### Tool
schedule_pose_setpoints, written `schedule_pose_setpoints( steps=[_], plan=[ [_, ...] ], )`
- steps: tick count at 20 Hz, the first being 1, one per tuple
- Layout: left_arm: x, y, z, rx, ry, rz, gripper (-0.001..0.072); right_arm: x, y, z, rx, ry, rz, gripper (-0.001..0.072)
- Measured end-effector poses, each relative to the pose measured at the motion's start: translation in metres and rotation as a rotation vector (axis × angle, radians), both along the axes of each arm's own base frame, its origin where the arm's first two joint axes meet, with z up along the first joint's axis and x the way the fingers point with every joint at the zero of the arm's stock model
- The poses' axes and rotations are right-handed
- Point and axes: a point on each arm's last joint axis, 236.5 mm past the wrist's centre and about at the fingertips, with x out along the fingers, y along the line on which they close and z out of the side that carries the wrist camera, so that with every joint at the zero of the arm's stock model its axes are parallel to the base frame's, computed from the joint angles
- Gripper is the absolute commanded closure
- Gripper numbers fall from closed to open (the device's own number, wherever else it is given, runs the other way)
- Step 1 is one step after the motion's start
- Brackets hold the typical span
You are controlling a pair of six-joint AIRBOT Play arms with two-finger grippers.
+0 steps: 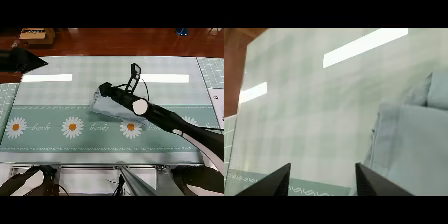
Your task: Fold the shirts.
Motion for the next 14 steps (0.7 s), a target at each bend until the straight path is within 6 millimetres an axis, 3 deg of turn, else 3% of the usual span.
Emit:
schedule_pose_setpoints(
  steps=[3, 4, 6, 8, 9, 10, 11, 12, 14],
  plan=[
    [-0.001, 0.000, -0.007, 0.000, 0.015, -0.004, 0.0680, 0.019, -0.052, 0.033, -0.074, -0.074, 0.016, 0.0234],
    [-0.002, 0.000, -0.008, 0.001, 0.015, -0.006, 0.0680, 0.023, -0.080, 0.041, -0.128, -0.088, 0.027, 0.0236],
    [-0.002, 0.001, -0.011, 0.010, 0.016, -0.009, 0.0679, 0.020, -0.147, 0.041, -0.290, -0.060, 0.047, 0.0316],
    [-0.002, 0.003, -0.014, 0.028, 0.020, -0.007, 0.0679, -0.001, -0.232, 0.010, -0.503, 0.088, 0.041, 0.0281],
    [-0.002, 0.005, -0.017, 0.040, 0.024, -0.005, 0.0677, -0.019, -0.276, -0.010, -0.588, 0.197, 0.022, 0.0209],
    [-0.002, 0.008, -0.019, 0.055, 0.027, -0.001, 0.0628, -0.038, -0.310, -0.028, -0.625, 0.297, -0.004, 0.0167],
    [-0.002, 0.011, -0.022, 0.071, 0.031, 0.001, 0.0530, -0.057, -0.333, -0.044, -0.618, 0.389, -0.027, 0.0167],
    [-0.003, 0.014, -0.025, 0.088, 0.037, 0.003, 0.0431, -0.078, -0.342, -0.062, -0.563, 0.474, -0.039, 0.0168],
    [-0.003, 0.020, -0.031, 0.122, 0.044, 0.009, 0.0384, -0.099, -0.337, -0.086, -0.420, 0.552, -0.061, 0.0168]
  ],
)
